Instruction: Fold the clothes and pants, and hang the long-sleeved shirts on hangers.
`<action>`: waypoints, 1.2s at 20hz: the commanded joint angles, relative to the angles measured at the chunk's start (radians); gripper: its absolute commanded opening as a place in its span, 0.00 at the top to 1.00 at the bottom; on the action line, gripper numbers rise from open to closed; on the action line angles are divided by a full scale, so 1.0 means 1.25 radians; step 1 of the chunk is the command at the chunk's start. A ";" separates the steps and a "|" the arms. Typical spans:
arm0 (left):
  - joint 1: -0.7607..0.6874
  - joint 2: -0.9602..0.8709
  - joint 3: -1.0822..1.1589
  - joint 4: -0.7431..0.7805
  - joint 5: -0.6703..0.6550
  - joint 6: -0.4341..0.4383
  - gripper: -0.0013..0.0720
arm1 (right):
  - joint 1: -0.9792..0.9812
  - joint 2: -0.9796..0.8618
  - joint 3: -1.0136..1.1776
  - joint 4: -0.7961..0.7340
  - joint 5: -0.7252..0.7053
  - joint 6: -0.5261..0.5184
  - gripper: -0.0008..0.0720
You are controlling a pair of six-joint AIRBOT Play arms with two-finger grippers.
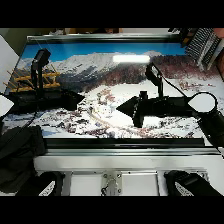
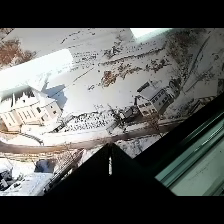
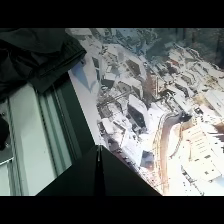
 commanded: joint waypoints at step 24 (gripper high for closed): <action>0.575 -0.082 -0.129 0.586 -0.057 -0.184 0.03 | 0.001 -0.002 0.000 0.000 0.000 0.000 0.95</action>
